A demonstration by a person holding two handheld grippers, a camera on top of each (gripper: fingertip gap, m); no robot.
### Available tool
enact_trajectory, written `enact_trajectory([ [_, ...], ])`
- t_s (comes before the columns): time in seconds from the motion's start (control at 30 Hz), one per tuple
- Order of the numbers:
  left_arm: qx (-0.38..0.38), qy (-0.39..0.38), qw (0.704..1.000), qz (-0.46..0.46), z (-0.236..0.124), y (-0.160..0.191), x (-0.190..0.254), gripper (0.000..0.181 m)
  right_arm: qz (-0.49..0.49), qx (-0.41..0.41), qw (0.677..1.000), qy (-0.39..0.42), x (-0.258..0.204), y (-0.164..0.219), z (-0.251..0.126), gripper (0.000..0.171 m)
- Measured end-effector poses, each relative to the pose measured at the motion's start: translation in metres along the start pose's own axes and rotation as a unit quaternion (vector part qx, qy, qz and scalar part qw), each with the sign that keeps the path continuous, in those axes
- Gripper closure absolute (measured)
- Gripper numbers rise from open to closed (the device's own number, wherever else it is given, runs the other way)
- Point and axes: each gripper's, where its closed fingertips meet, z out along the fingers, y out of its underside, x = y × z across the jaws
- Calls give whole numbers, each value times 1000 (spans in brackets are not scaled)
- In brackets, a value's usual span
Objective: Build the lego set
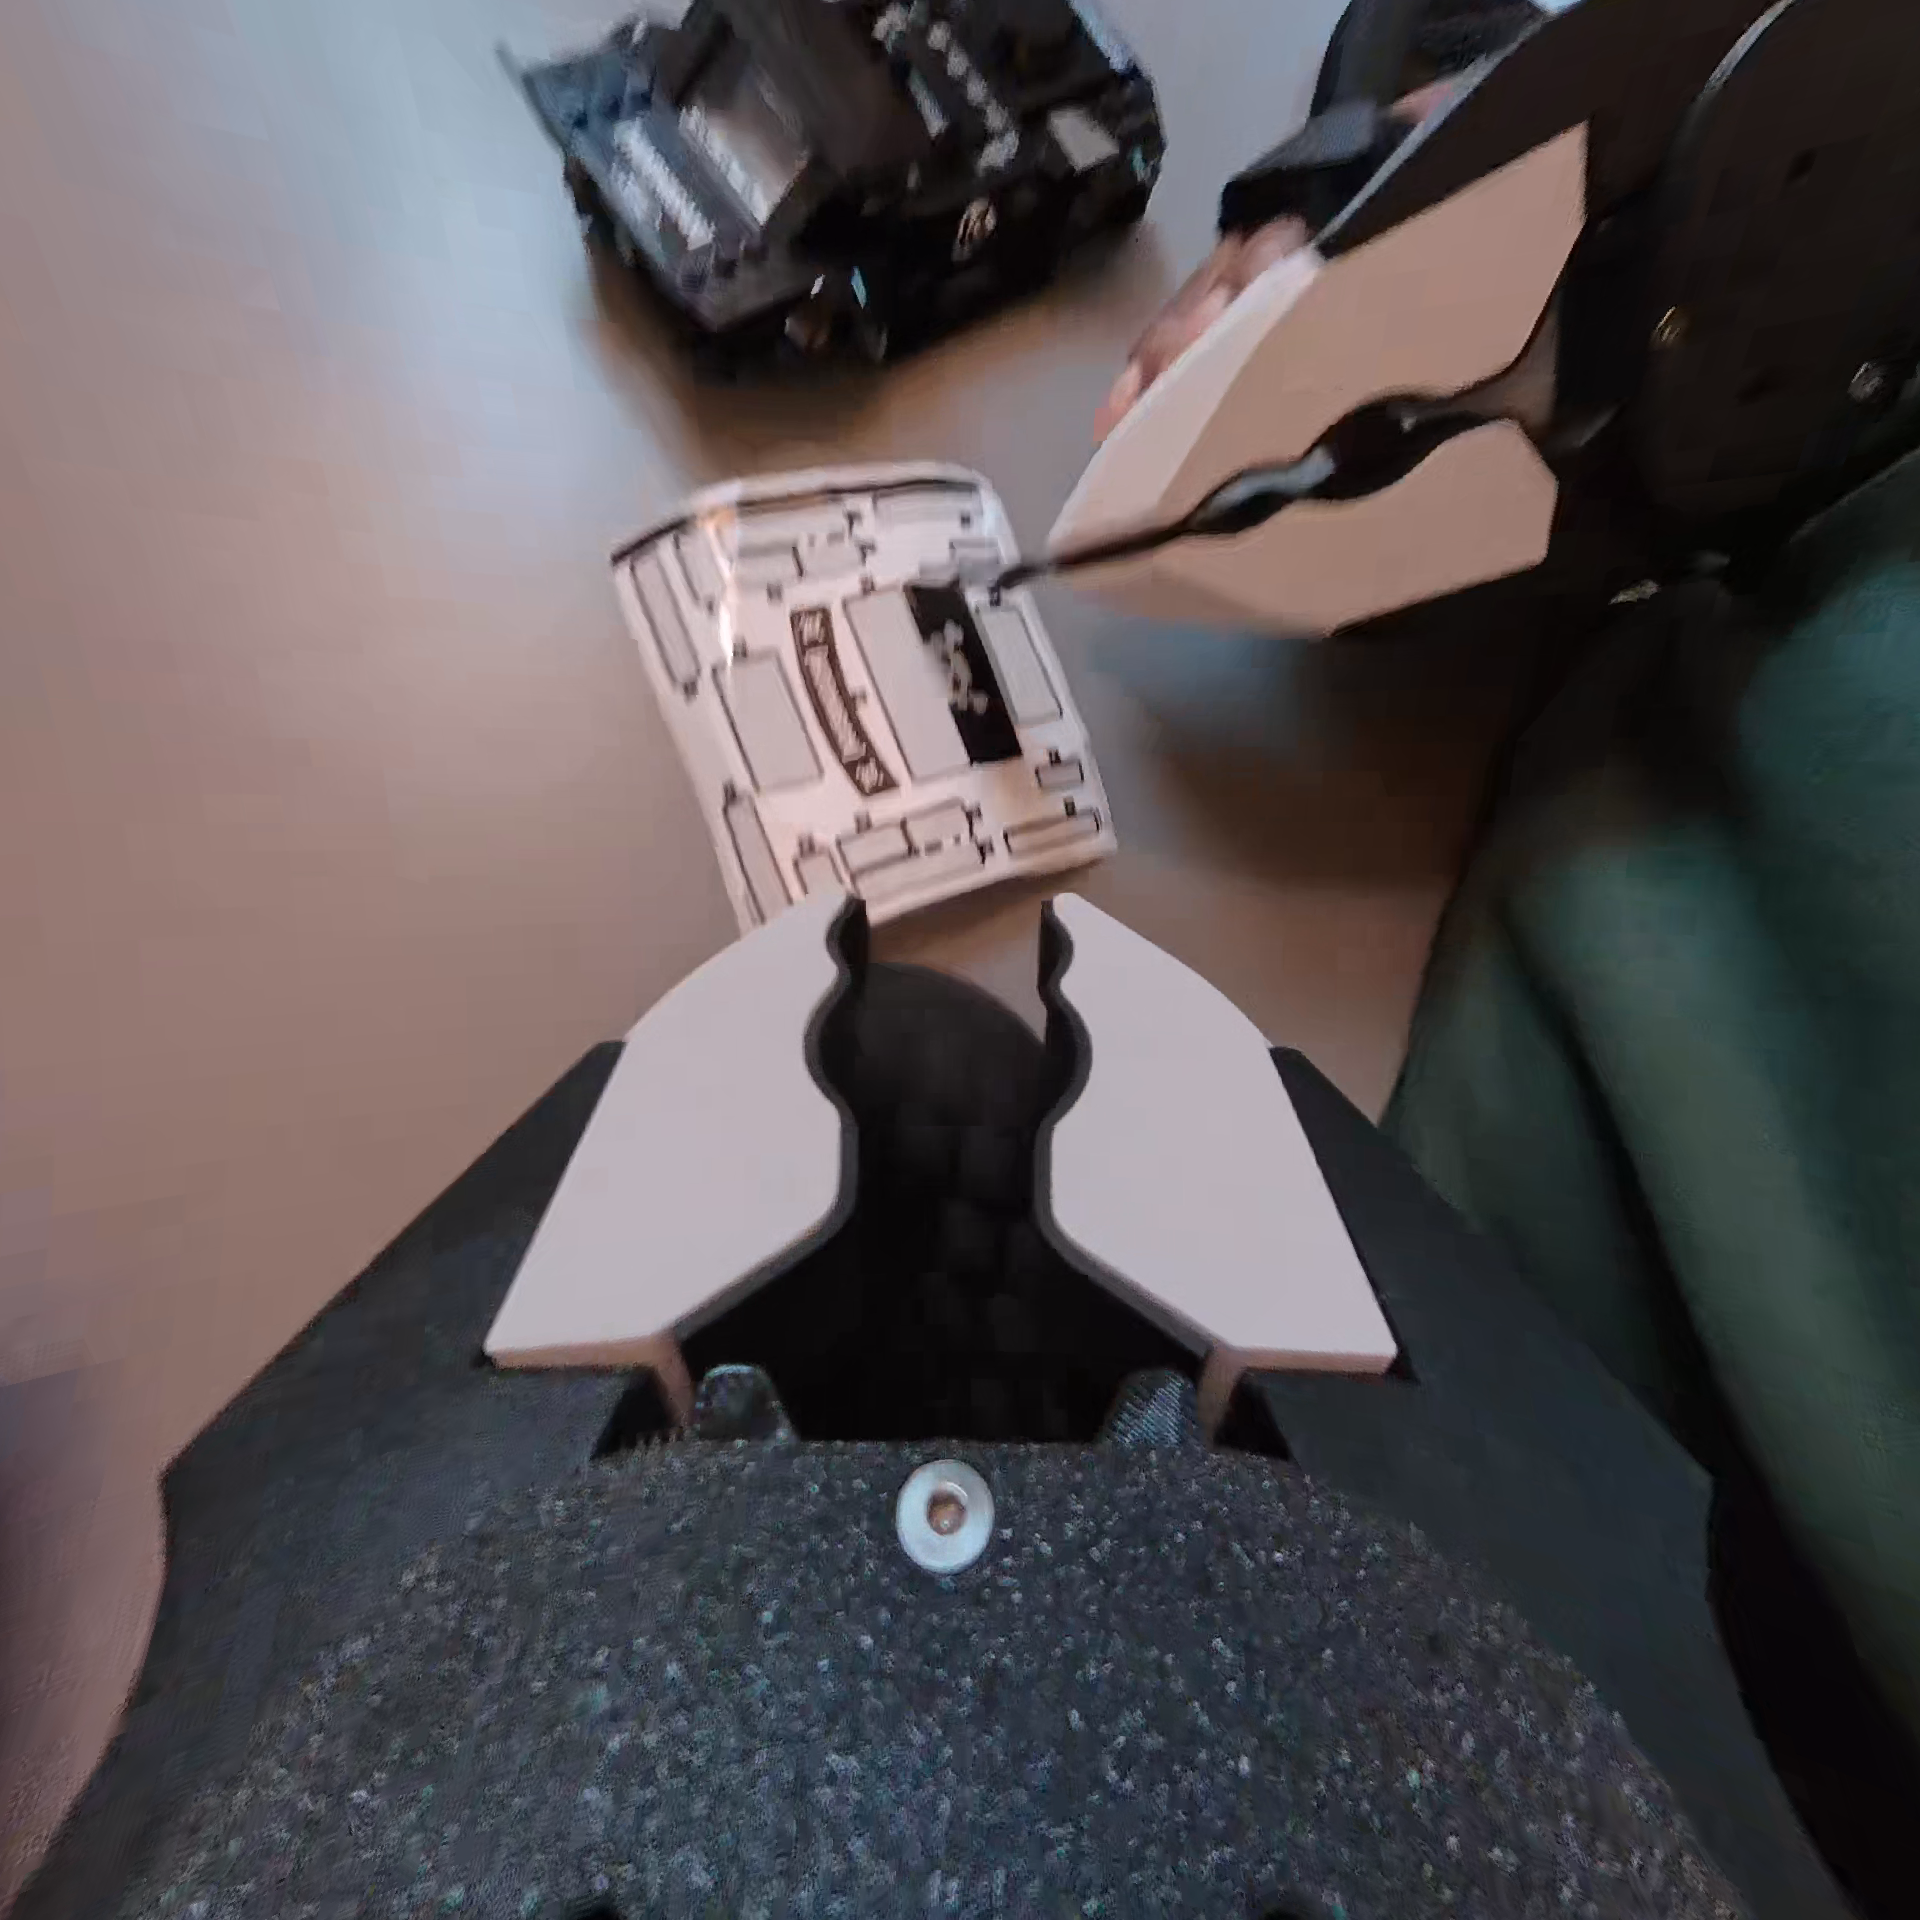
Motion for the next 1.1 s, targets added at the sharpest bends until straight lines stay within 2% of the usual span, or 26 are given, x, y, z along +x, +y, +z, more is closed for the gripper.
enact_trajectory([
  [0.17, 20, 18, 999, 39, 22, -20, -4, 159, -32, -22, 999, 3, -11, 3, 14, 171],
  [0.37, 30, 35, 998, 32, 28, -30, -15, 161, -41, -31, 999, 11, -12, 6, 19, 171],
  [0.8, -36, 5, 998, 44, 50, -4, -30, 157, -81, 11, 996, 40, 9, -13, 9, 171],
  [1.1, -61, -22, 995, 69, 60, -3, -28, 158, -60, -7, 997, 50, 14, -1, 8, 171],
])
